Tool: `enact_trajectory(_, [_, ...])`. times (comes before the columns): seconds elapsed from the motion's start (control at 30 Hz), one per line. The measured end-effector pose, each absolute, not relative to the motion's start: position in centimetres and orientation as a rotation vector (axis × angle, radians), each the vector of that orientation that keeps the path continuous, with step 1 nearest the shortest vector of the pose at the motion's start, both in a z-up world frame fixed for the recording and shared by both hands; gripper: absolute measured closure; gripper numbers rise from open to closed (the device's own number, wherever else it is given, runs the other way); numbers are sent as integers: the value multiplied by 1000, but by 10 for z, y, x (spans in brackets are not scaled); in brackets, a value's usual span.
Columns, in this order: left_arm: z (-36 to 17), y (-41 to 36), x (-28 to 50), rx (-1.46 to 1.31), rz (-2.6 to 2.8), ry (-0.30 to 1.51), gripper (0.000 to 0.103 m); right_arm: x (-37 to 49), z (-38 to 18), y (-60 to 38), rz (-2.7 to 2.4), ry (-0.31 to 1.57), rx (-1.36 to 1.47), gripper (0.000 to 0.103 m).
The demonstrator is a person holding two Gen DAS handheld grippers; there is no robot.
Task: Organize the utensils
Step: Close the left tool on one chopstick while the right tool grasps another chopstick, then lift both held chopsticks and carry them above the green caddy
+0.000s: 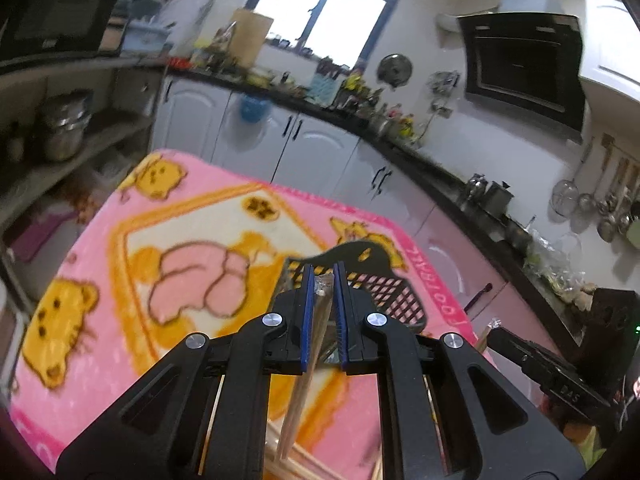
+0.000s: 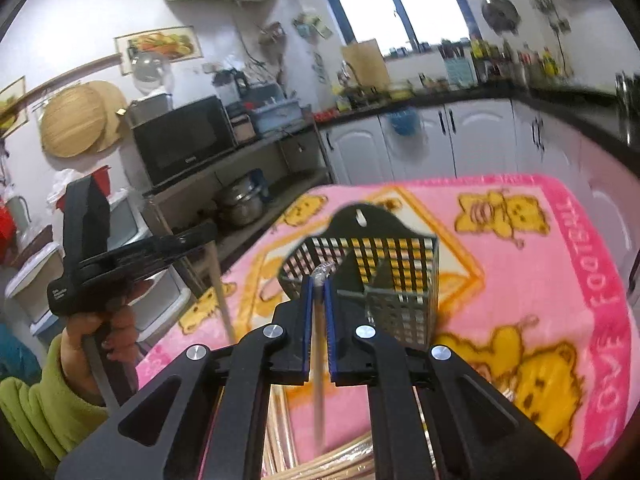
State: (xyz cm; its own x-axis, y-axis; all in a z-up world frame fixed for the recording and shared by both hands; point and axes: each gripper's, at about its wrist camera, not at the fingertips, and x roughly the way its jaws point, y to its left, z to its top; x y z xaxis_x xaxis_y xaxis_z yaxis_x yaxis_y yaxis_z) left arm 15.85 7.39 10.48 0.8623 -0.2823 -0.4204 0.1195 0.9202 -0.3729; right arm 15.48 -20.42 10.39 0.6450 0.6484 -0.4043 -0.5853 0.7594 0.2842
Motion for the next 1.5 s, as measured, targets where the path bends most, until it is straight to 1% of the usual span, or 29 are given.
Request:
enact_trajectory(0.4, [163, 45, 158, -312, -306, 365, 97, 151, 141, -212, 674, 381, 145, 97])
enact_trajectory(0.67, [204, 30, 157, -261, -310, 246, 97, 167, 171, -227, 600, 285, 160, 97])
enact_trajectory(0.83, [216, 24, 162, -239, -289, 198, 97, 181, 185, -234, 542, 231, 160, 97])
enact_trajectory(1.03, [212, 22, 176, -187, -210, 151, 97, 201, 186, -239, 474, 192, 169, 97])
enact_trajectory(1.33, [180, 30, 199, -198, -146, 167, 97, 216, 151, -225, 394, 177, 103, 97])
enact_trajectory(1.5, [160, 36, 209, -221, -129, 188, 97, 226, 132, -218, 385, 201, 112, 97])
